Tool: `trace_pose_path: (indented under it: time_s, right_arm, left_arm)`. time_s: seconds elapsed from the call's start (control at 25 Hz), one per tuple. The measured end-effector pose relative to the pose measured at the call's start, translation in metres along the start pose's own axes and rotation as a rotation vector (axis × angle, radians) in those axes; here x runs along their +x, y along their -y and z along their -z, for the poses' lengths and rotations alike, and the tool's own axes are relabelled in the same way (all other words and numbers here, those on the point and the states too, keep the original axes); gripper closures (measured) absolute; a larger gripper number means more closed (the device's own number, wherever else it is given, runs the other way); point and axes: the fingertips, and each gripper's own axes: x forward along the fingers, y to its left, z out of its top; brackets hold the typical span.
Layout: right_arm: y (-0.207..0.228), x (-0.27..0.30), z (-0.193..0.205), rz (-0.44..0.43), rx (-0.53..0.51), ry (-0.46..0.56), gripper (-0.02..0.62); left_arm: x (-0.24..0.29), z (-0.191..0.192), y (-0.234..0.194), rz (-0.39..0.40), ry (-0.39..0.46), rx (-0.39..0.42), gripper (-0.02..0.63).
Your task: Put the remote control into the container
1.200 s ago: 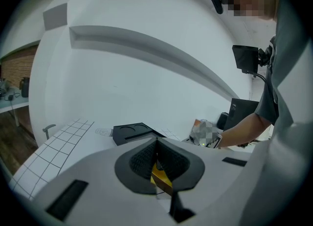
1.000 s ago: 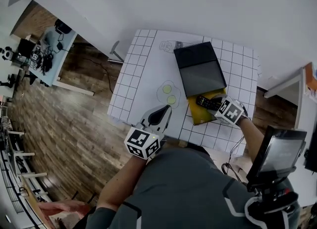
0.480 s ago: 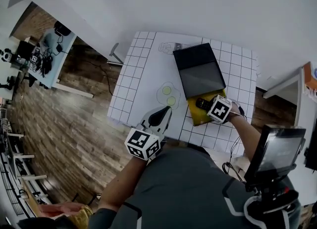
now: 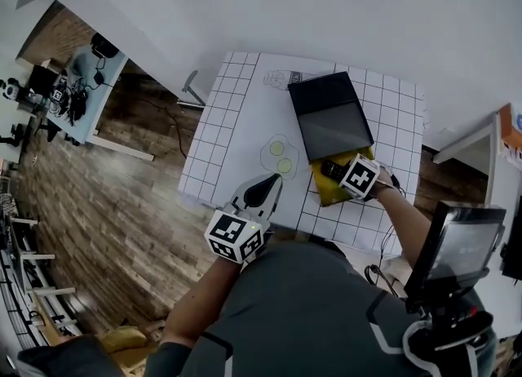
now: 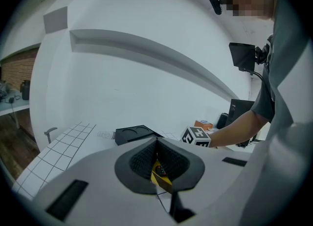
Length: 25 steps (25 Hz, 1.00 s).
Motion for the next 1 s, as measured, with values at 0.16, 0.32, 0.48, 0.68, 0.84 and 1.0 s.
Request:
trace_pose_path:
  time_s: [0.16,0.32,0.48,0.68,0.84,1.0]
  right_arm:
    - [-0.003,0.003,0.011,0.012,0.007,-0.049,0.396]
    - [0.001,0.002,0.003,0.038,-0.004,-0.001,0.352]
    - [0.007,-0.014,-0.003,0.073,0.035,0.054,0.336]
    - [0.007,-0.049,-0.016,0.142,0.128,0.161,0.336]
    - [0.004,-0.087,-0.035,0.230,0.219,0.300,0.337]
    - [-0.008,-0.123,-0.054,0.313,0.282,0.416,0.337]
  left_arm:
    - [-0.004,0.000,0.000,-0.001,0.002,-0.005,0.597]
    - [-0.008,0.000,-0.002,0.000,0.005,-0.004,0.597]
    - [-0.012,-0.003,-0.005,0.007,0.010,-0.006,0.597]
    - [-0.019,-0.006,-0.006,0.035,0.026,-0.002,0.597]
    - [-0.028,-0.013,-0.005,0.069,0.041,0.004,0.597]
    - [-0.038,-0.024,0.001,0.122,0.057,0.065,0.597]
